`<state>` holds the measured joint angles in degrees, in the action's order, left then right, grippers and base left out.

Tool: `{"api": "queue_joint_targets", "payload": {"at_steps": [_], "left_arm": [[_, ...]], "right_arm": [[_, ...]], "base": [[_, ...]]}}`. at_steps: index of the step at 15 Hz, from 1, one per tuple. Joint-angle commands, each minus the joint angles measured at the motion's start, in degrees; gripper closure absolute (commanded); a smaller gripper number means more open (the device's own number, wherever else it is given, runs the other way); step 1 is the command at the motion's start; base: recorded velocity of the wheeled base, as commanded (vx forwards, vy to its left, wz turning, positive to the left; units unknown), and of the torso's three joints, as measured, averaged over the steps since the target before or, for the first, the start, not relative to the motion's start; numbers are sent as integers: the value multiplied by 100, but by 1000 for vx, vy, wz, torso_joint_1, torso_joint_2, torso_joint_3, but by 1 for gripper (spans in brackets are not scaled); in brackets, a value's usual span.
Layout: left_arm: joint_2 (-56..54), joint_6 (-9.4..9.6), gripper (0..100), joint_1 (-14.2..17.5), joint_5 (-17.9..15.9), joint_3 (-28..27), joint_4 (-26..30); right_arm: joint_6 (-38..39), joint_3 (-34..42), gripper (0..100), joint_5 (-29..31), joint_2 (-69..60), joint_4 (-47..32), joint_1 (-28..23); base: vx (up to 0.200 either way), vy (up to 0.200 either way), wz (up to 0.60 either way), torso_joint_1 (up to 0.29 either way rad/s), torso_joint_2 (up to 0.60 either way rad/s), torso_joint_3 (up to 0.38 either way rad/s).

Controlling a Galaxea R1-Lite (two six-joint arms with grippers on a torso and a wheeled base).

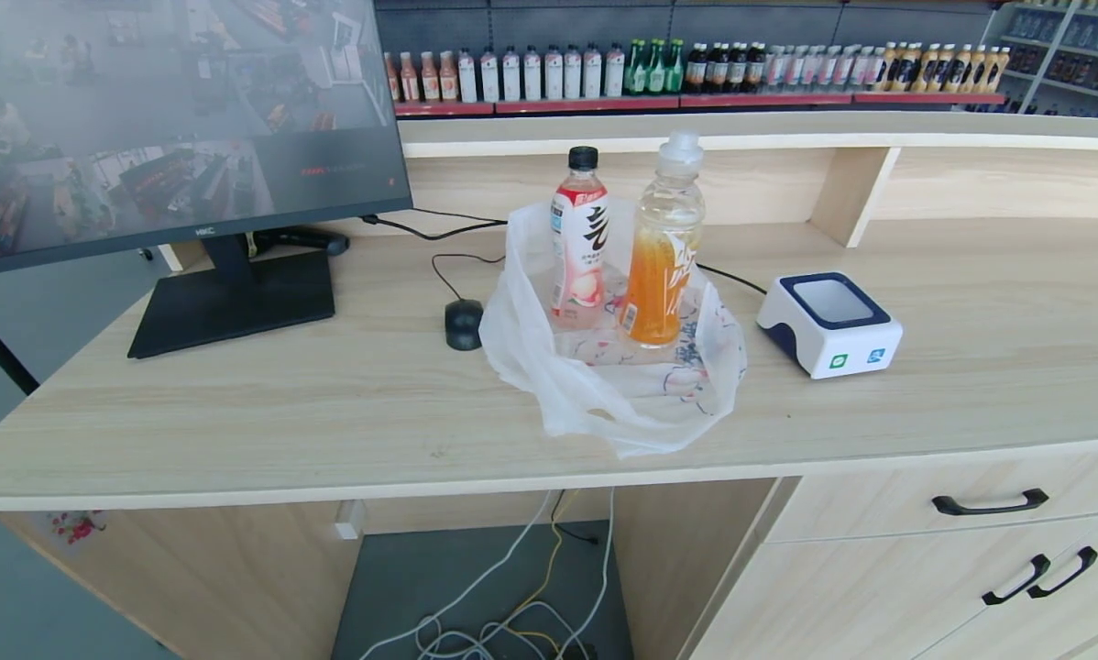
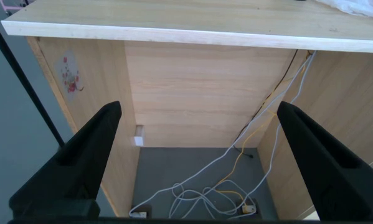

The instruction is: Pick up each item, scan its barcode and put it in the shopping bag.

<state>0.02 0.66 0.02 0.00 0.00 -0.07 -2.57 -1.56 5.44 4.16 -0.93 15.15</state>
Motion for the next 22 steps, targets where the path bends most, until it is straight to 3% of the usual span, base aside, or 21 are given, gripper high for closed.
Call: {"api": "queue_joint_targets", "payload": {"at_steps": [1,2,5,6,8,22], "left_arm": [[-2,4,0,-2,0,0,-1],[-2,4,0,-2,0,0,-1],[-2,4,0,-2,0,0,-1],[-2,4,0,6,0,0,-1],[-2,-4,0,6,0,0,-1],[-2,-31,0,-2,9,0,-10]], "right_arm": [[55,7,0,1,120,14,-566],[81,7,0,54,120,14,-636],[125,33,0,10,76,14,-1673],[143,103,0,-8,6,49,-1761],[-15,138,0,-175,-337,101,-1445],[222,147,0,-271,-407,101,-1454]], "base": [[0,0,0,0,0,0],[0,0,0,0,0,0],[0,0,0,0,0,0],[0,0,0,0,0,0],[0,0,0,0,0,0],[-14,-14,0,1,0,1]]}}
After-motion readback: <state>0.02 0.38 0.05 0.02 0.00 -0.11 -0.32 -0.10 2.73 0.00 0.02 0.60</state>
